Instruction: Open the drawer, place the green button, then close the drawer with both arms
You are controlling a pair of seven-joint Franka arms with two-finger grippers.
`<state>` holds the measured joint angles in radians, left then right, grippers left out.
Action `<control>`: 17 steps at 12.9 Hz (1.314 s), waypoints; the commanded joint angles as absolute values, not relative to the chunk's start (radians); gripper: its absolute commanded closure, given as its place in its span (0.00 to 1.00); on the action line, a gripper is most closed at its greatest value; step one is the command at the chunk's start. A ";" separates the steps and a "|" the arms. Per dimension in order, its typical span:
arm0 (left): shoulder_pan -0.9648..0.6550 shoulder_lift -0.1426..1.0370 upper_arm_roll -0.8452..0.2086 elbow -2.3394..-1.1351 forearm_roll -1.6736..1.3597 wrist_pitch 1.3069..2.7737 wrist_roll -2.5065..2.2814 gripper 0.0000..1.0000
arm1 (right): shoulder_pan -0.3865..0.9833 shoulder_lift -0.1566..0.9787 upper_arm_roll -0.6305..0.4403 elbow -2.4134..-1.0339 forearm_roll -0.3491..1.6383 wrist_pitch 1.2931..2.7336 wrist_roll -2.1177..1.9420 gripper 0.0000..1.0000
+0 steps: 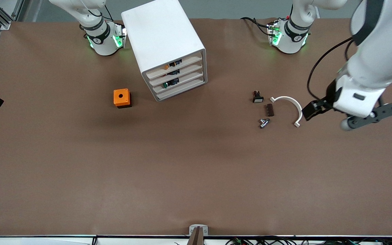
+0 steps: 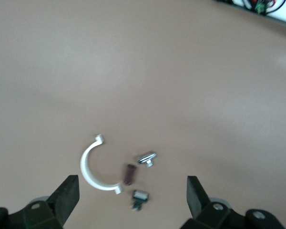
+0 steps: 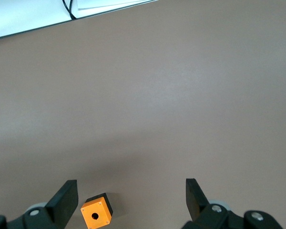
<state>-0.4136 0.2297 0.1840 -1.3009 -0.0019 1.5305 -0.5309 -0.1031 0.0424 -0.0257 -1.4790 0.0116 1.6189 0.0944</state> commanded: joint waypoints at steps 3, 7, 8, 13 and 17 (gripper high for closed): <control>-0.309 0.131 0.140 -1.368 0.000 1.490 -0.346 0.00 | -0.107 0.043 -0.020 -1.466 0.003 1.603 0.090 0.00; -0.112 0.042 -0.044 -1.460 0.000 1.491 -0.299 0.01 | -0.106 0.041 -0.020 -1.466 0.006 1.601 0.094 0.00; -0.112 0.017 -0.044 -1.492 0.002 1.500 -0.299 0.00 | -0.106 0.041 -0.021 -1.468 0.006 1.598 0.092 0.00; -0.043 -0.051 -0.123 -1.591 0.002 1.546 -0.295 0.01 | -0.110 0.034 -0.023 -1.479 -0.005 1.595 0.094 0.00; -0.041 -0.078 -0.123 -1.628 0.000 1.552 -0.295 0.00 | -0.110 0.032 -0.023 -1.479 -0.005 1.595 0.095 0.00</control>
